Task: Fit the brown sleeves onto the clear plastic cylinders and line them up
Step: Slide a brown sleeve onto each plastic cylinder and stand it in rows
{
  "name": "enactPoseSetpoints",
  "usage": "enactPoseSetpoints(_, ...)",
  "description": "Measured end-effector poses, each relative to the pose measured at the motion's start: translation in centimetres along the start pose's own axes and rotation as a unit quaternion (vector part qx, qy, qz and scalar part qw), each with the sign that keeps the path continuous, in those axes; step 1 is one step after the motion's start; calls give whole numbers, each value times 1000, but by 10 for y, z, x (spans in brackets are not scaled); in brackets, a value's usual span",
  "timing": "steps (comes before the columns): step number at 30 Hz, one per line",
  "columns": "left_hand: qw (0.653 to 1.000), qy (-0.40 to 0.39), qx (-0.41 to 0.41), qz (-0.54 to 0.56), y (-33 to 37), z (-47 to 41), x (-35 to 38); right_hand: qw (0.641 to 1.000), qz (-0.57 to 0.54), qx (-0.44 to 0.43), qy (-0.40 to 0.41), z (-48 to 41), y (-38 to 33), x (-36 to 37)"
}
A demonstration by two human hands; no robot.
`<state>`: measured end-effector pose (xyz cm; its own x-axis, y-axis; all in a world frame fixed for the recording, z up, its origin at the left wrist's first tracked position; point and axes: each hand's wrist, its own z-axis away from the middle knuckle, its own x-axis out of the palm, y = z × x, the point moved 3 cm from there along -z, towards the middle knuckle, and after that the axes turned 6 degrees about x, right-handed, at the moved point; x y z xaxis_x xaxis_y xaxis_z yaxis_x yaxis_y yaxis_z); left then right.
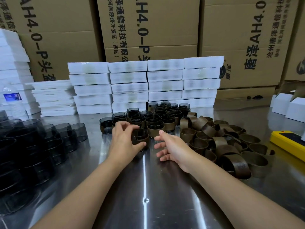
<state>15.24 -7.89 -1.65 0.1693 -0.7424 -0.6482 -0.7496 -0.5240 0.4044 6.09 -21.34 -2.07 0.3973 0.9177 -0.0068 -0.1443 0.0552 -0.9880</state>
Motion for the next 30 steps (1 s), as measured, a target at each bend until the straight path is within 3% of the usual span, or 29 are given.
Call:
enactPoseSetpoints(4, 993, 32, -114, -15, -14, -2, -4, 1000, 4, -2, -4, 1, 0, 0)
enactPoseSetpoints(8, 986, -20, -159, -41, -19, -4, -6, 1000, 9, -4, -8, 2, -1, 0)
enactPoseSetpoints(11, 985, -66, -151, -59, -15, -1, -3, 1000, 11, -1, -12, 2, -1, 1)
enactPoseSetpoints(17, 991, -87, -99, 7, -4, 2, 3, 1000, 14, 1, -16, 2, -1, 1)
enactPoseSetpoints(23, 988, -116, -96, 30, -10, 2, 12, 1000, 19, 3, -19, 0, -1, 2)
enactPoseSetpoints(26, 987, -96, -96, -82, -16, -2, 1, 1000, 20, 2, -22, 0, 0, 2)
enactPoseSetpoints(28, 967, -73, -100, -225, -21, -7, -13, 999, 22, 0, -24, 0, 0, 1)
enactPoseSetpoints(30, 942, -80, -130, -299, -27, -9, -24, 999, 24, -1, -25, 1, 0, 1)
